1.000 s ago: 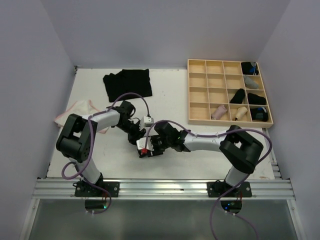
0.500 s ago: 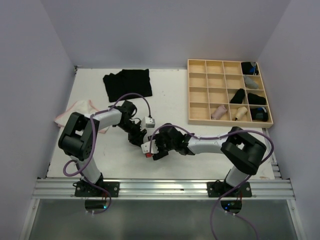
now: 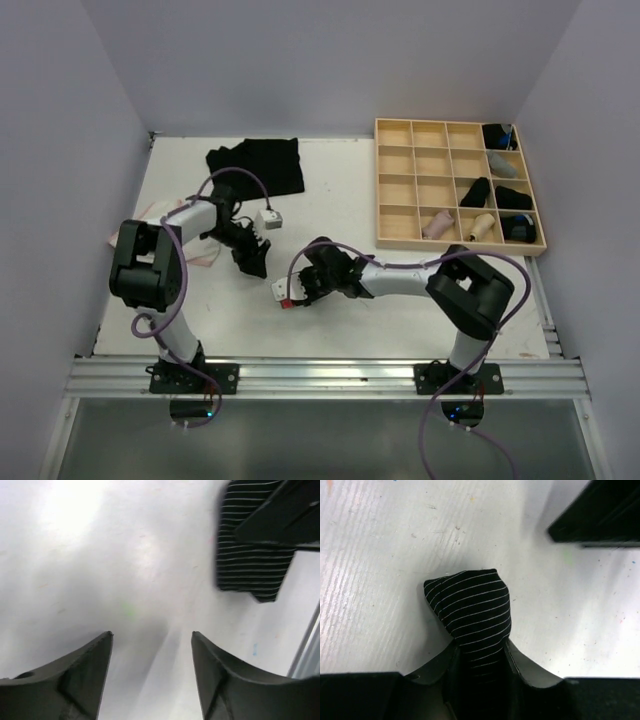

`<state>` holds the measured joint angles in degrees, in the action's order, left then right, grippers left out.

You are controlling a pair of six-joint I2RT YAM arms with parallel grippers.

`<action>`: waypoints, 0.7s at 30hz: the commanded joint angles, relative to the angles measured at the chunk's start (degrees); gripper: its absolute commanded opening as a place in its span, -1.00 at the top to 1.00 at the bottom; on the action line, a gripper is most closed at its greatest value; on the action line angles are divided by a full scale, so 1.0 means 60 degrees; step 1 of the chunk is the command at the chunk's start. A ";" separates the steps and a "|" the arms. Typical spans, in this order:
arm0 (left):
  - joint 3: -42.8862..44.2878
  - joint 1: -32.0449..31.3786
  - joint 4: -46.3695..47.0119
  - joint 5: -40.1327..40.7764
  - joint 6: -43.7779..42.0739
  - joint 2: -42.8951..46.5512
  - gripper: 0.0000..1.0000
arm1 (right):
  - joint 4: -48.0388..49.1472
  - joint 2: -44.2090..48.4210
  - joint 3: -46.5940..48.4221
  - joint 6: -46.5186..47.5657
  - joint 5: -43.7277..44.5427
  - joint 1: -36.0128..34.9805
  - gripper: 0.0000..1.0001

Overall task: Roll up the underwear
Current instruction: Place the rolled underwear into the container

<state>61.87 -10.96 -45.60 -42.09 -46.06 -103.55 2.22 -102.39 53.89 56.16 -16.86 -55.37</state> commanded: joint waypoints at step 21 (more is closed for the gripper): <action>0.1757 0.1315 0.5375 0.1813 0.6212 0.4661 -1.00 | -0.5510 0.1291 0.4272 -0.6401 -0.0472 0.7424 1.00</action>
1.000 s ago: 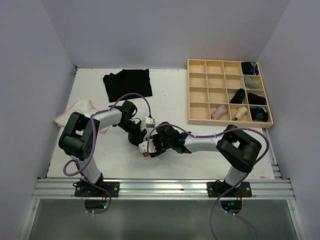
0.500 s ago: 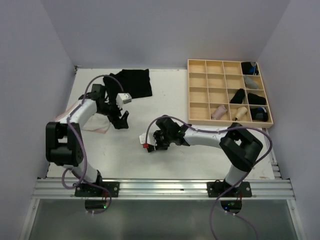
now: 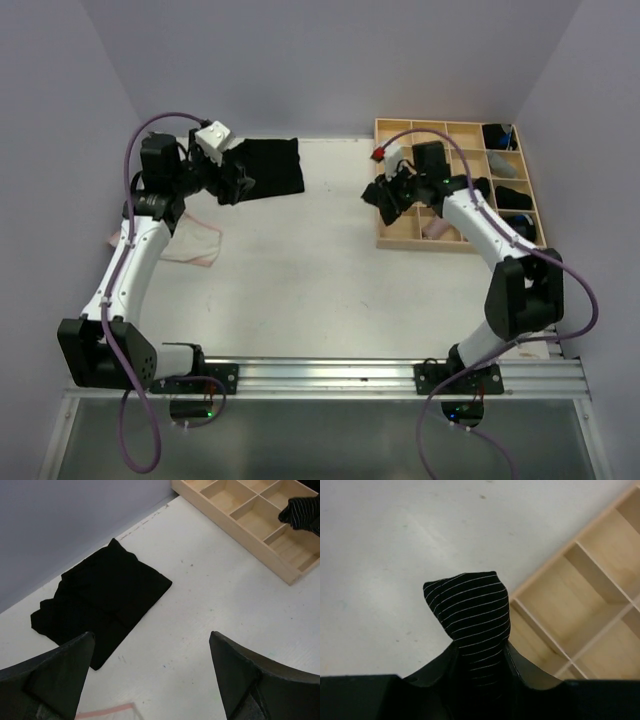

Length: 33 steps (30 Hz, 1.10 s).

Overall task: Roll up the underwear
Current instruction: Place the rolled underwear into the container

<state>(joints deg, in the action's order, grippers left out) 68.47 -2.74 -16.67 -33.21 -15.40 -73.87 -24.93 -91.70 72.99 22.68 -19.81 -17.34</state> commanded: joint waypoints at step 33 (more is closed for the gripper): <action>0.0322 -0.0231 -0.0592 0.2269 0.0794 -0.0828 -1.00 | -0.0695 -0.5459 0.3524 -0.7045 0.4164 0.3593 1.00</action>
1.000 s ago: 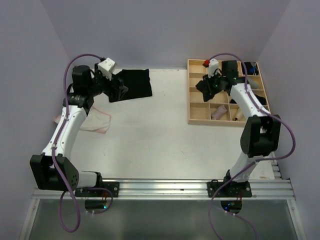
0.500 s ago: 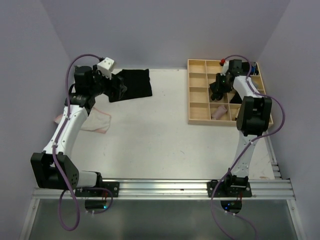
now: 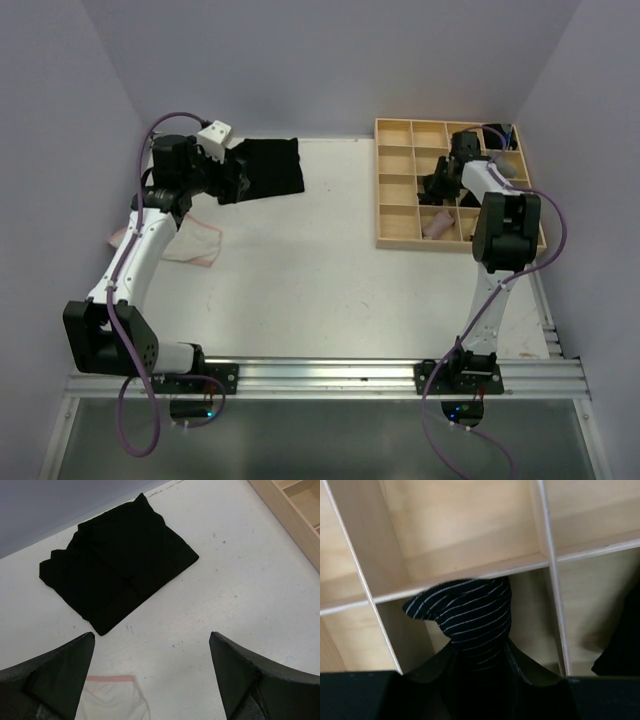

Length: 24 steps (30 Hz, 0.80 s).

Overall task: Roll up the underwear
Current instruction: Place the rolled underwear into the container

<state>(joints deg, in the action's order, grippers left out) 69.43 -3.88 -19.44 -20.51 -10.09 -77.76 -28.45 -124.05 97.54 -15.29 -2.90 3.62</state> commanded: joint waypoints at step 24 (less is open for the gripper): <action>0.0104 -0.0320 -0.0246 0.1353 -0.0267 -0.0444 -1.00 | -0.0753 -0.0639 -0.0185 -0.2856 0.3589 -0.0530 1.00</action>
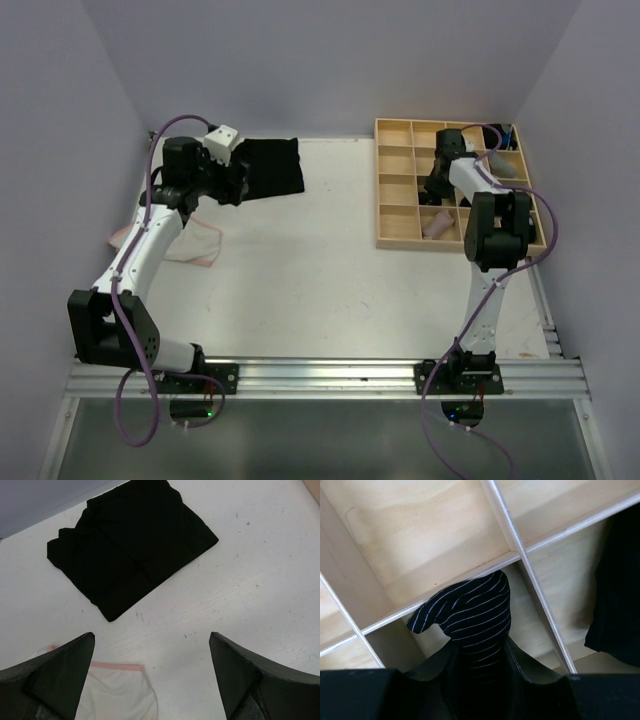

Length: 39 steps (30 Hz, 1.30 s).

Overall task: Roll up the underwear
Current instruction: Place the rolled underwear into the container

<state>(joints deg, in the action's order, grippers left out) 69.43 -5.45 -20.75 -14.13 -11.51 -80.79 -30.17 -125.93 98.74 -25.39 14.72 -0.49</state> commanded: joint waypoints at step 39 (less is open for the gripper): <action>0.0393 -0.0058 -0.0201 -0.0047 0.0131 0.0005 -1.00 | -0.0320 0.3188 -0.0342 0.1547 -0.0709 -0.0430 -0.97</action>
<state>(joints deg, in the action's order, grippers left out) 66.98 -5.65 -20.75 -12.86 -11.46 -79.79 -34.72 -114.10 97.51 -23.66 14.11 -0.80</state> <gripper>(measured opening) 0.997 0.958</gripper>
